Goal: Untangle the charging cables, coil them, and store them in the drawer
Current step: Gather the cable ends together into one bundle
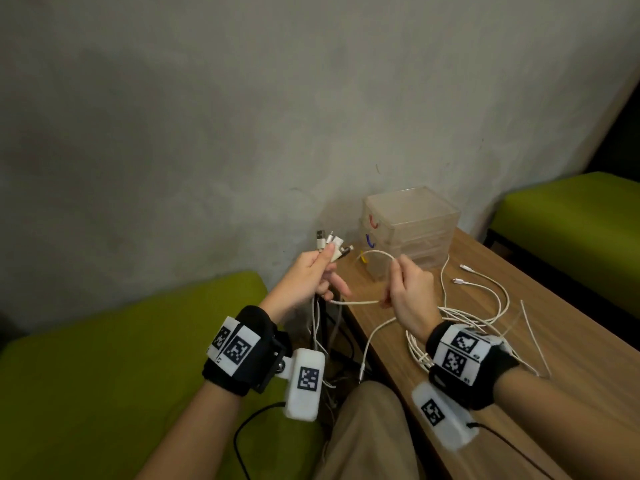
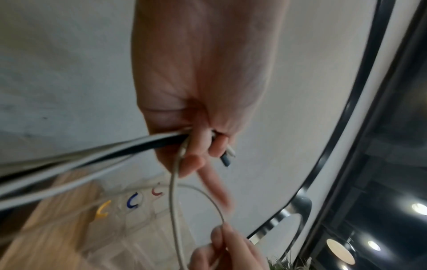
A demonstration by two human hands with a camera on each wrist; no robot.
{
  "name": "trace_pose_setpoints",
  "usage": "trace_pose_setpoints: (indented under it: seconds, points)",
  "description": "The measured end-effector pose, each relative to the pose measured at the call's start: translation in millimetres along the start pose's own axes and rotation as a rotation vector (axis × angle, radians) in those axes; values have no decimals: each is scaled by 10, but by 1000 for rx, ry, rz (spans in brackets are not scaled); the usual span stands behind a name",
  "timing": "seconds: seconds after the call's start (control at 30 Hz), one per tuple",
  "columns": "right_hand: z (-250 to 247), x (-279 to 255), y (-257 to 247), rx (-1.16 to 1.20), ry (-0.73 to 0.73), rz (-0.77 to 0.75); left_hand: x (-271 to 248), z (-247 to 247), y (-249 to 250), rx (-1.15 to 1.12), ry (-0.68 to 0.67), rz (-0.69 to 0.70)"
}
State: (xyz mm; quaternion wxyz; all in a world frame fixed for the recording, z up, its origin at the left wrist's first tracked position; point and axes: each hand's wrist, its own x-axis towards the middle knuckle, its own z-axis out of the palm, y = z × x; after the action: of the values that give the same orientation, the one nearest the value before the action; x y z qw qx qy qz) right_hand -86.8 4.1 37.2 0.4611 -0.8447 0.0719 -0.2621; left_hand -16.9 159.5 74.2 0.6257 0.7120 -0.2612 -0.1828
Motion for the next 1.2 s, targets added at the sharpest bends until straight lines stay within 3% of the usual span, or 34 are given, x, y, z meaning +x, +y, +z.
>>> trace_pose_setpoints:
  seconds: [0.1, 0.17, 0.23, 0.3, 0.37, 0.5, 0.57, 0.63, 0.67, 0.8, 0.9, 0.93, 1.0, 1.07, 1.2]
  points:
    - [35, -23, -85, -83, -362, 19, 19, 48, -2, 42, 248, 140]
    - [136, -75, -92, -139, -515, -17, 27, 136, 59, 155, 380, 264]
    - [155, -74, -49, -81, -458, -2, 17, 162, 126, 221, 455, 342]
    - [115, -65, -2, 87, -234, 56, 12, 145, 160, 231, 484, 364]
    - [57, -41, -3, 124, -27, -12, 11, 161, 171, 242, 478, 377]
    - [15, 6, -29, 141, 21, -143, 5, 220, 195, 282, 484, 401]
    - [-23, 23, 37, -14, 8, -288, 10, 207, 172, 270, 440, 375]
    - [-23, 28, 90, -208, -140, -463, 10, 221, 115, 198, 361, 331]
    - [-3, 26, 77, -235, -239, -481, 7, 239, 88, 151, 333, 317]
    - [120, -54, 32, -165, -645, -286, -2, 237, 162, 65, 407, 376]
    - [166, -184, 83, -318, -942, -179, 29, 122, 354, -3, 556, 469]
    - [163, -198, 81, -393, -930, -202, 49, 81, 395, -24, 588, 486]
    - [142, -159, 54, -445, -706, -297, 82, 49, 410, -36, 598, 473]
    - [118, -84, -16, -306, -474, -382, 85, 99, 355, -34, 547, 440]
    - [-2, -12, -119, -195, -267, -515, 45, 275, 233, 71, 465, 426]
